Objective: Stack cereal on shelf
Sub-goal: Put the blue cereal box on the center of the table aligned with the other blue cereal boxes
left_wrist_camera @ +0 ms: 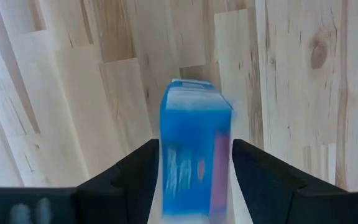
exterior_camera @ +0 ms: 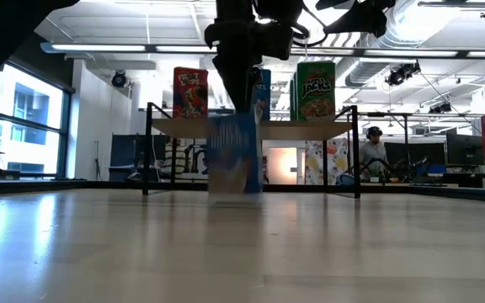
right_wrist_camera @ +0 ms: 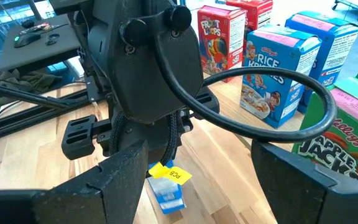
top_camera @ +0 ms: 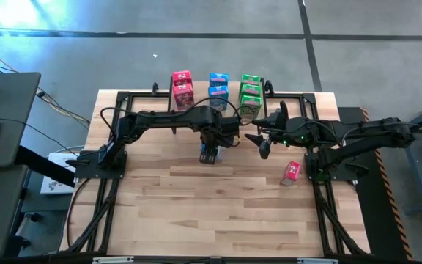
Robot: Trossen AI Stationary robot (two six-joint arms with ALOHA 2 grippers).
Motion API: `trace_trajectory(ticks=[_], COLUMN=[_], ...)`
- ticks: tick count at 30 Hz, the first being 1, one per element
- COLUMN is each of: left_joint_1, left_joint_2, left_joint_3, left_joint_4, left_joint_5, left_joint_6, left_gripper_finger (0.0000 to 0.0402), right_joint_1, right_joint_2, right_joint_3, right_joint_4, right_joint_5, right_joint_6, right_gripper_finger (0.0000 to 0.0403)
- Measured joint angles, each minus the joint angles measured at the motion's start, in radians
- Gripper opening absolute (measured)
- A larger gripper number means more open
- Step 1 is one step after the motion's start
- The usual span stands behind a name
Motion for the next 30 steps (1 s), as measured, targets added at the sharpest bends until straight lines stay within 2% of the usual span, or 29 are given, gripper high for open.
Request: trace_trajectory(ticks=[13, 19, 30], left_joint_1=[-0.001, -0.001, 0.01], left_joint_2=[0.0, -0.009, -0.107], left_joint_3=[0.0, 0.0, 0.0], left_joint_4=[-0.031, -0.064, -0.106], left_joint_5=[0.02, 0.014, -0.019], left_joint_6=[0.018, -0.034, -0.086], left_gripper_finger=[0.0196, 0.0196, 0.0196], right_joint_1=[0.0, 0.0, 0.0], right_joint_2=[0.0, 0.0, 0.0], right_joint_3=[0.0, 0.0, 0.0], right_joint_4=[0.0, 0.0, 0.076], right_joint_5=[-0.004, -0.034, -0.043], right_joint_6=[-0.001, -0.003, -0.011], right_gripper_finger=[0.0279, 0.0279, 0.0279])
